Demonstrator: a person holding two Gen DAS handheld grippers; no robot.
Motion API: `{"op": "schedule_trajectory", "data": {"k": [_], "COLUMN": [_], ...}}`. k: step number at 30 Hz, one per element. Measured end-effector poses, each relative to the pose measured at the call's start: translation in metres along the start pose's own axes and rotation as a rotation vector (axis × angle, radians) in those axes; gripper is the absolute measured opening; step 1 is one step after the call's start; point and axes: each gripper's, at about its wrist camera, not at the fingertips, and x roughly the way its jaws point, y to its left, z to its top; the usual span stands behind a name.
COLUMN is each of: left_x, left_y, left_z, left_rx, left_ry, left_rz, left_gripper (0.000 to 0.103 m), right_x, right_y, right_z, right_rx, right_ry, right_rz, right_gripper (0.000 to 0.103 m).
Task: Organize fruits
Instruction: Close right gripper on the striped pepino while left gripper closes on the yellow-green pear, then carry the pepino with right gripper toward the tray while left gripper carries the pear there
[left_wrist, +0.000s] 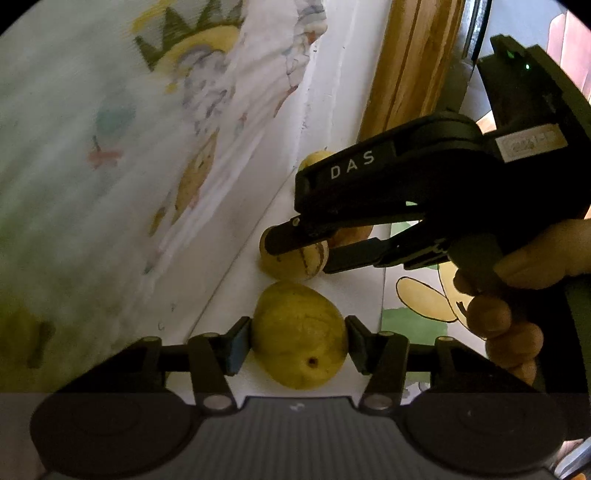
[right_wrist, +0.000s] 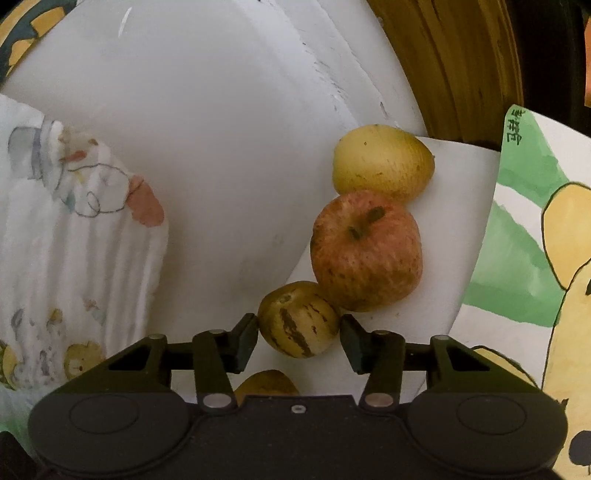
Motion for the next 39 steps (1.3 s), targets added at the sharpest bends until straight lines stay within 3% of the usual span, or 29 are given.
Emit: {"op": "schedule_trajectory", "data": {"k": [18, 32, 39], "left_x": [-0.017, -0.039, -0.065], "left_y": [0.011, 0.007, -0.005], "left_z": [-0.013, -0.021, -0.024], "left_rx": [-0.109, -0.116, -0.111], "left_ry": [0.011, 0.008, -0.012], "left_rz": [-0.043, -0.052, -0.062], "left_gripper": [0.058, 0.057, 0.057], "right_x": [-0.029, -0.118, -0.175], "right_y": [-0.026, -0.021, -0.019], "right_z": [-0.048, -0.094, -0.131], "right_rx": [0.09, 0.113, 0.118], "right_ry": [-0.125, -0.218, -0.312], "right_rz": [0.104, 0.102, 0.099], "right_gripper": [0.048, 0.048, 0.048]}}
